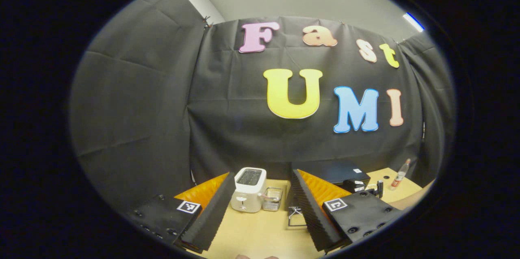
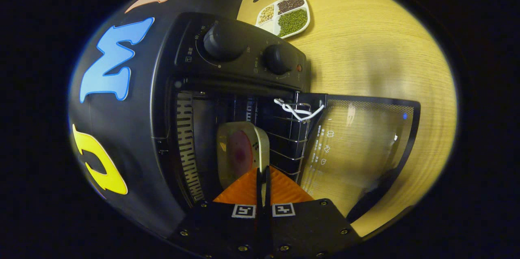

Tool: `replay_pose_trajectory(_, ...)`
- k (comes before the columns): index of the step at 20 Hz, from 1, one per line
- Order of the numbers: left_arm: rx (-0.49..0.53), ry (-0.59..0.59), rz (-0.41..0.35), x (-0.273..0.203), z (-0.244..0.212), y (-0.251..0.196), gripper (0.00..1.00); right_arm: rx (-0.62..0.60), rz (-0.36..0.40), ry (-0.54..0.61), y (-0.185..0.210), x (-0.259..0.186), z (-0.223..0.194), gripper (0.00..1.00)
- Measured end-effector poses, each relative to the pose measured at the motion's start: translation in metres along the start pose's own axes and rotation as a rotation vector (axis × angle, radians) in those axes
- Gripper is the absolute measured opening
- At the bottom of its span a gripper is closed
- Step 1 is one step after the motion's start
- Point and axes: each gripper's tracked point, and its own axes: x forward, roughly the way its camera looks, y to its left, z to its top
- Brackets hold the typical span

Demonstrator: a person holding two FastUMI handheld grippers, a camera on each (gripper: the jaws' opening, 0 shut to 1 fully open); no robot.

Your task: Open the electric oven with the left hand, put the food in, and close the electric oven.

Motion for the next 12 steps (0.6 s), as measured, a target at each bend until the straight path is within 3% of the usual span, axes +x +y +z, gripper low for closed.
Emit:
replay_pose_trajectory(5,0.013,0.010,0.010,0.000,-0.002,0.006,0.98,0.089,0.019,-0.025,0.012,0.016,-0.005,0.01)
replay_pose_trajectory(9,0.010,0.010,0.000,0.003,-0.001,0.000,0.99,0.065,0.043,-0.021,0.017,0.017,-0.006,0.02)
replay_pose_trajectory(11,0.002,0.004,-0.013,0.004,0.000,-0.006,0.99,0.006,0.076,0.019,0.022,0.007,-0.010,0.07)
replay_pose_trajectory(12,-0.001,-0.004,-0.023,0.006,0.003,-0.010,0.99,-0.063,0.086,0.052,0.024,0.001,-0.016,0.15)
